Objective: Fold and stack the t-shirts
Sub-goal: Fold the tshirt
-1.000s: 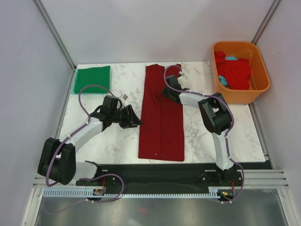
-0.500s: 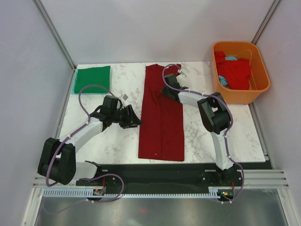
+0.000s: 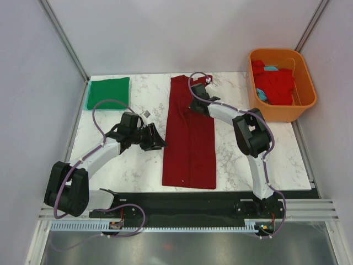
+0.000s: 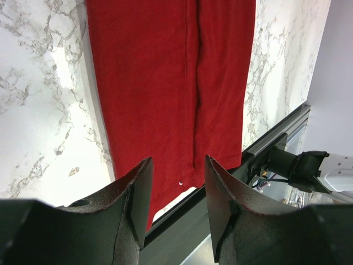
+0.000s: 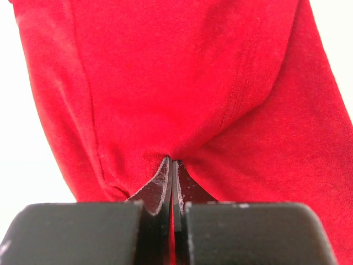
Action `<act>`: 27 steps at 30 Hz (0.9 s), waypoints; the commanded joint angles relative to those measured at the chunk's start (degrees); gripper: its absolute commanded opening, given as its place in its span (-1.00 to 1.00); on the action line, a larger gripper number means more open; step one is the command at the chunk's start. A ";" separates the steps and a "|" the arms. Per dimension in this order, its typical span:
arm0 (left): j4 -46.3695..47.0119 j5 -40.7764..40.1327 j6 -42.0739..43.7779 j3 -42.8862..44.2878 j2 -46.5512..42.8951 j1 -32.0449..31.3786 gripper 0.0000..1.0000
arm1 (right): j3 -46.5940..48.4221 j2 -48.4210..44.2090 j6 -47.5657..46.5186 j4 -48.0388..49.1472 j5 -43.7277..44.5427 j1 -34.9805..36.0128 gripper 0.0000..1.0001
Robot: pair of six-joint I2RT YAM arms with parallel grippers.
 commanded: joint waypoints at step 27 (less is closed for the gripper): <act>0.33 2.26 1.71 -0.42 1.16 0.35 -0.01 | 23.33 3.78 -11.59 -25.05 -1.79 0.95 -0.57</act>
